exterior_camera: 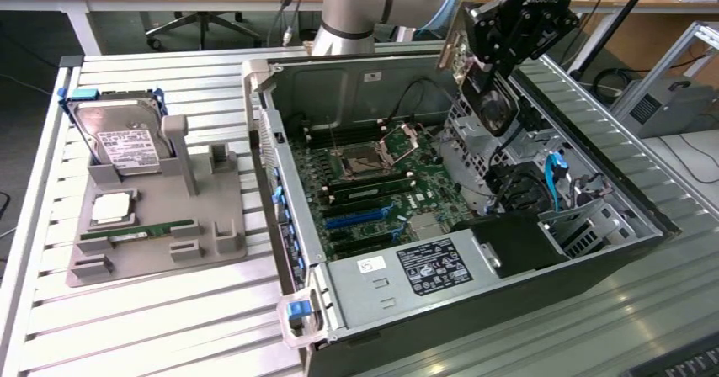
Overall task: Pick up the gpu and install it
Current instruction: 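Pick up the gpu and move the gpu toward the slot, then insert the gpu into the slot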
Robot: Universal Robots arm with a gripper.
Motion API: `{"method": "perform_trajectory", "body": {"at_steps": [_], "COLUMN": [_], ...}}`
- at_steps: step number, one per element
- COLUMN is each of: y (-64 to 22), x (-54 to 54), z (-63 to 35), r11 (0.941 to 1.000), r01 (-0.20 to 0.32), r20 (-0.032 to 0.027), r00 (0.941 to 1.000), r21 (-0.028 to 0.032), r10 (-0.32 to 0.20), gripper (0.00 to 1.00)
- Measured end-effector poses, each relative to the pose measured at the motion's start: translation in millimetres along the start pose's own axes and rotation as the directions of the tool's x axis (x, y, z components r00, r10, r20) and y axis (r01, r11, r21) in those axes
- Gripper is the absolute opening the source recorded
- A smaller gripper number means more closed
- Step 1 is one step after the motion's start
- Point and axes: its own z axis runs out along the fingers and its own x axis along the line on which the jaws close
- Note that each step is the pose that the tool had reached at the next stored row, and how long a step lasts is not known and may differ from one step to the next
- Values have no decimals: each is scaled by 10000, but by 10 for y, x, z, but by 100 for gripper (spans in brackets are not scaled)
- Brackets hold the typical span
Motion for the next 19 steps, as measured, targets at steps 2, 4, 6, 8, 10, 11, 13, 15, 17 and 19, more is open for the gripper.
{"method": "perform_trajectory", "body": {"at_steps": [2,4,6,8,10,11,13,15,17,19], "y": [0,0,0,0,0,0,0,0,0,0], "x": [0,0,0,0,0,0,0,0,0,0], "z": [-1,0,-1,-1,-1,-1,-1,0,-1,0], "r11": [10000,10000,10000,10000,10000,10000,10000,10000,9998,9961], "r01": [0,0,0,0,0,0,1,41,223,881], "r20": [0,0,0,0,0,0,0,-2,-12,-46], "r00": [10000,10000,10000,10000,10000,10000,10000,10000,9997,9961], "r21": [2,1,1,1,1,2,2,1,-2,-17], "r10": [0,0,0,0,0,0,-1,-41,-223,-881], "gripper": [27,27,27,27,27,27,27,27,27,27]}}
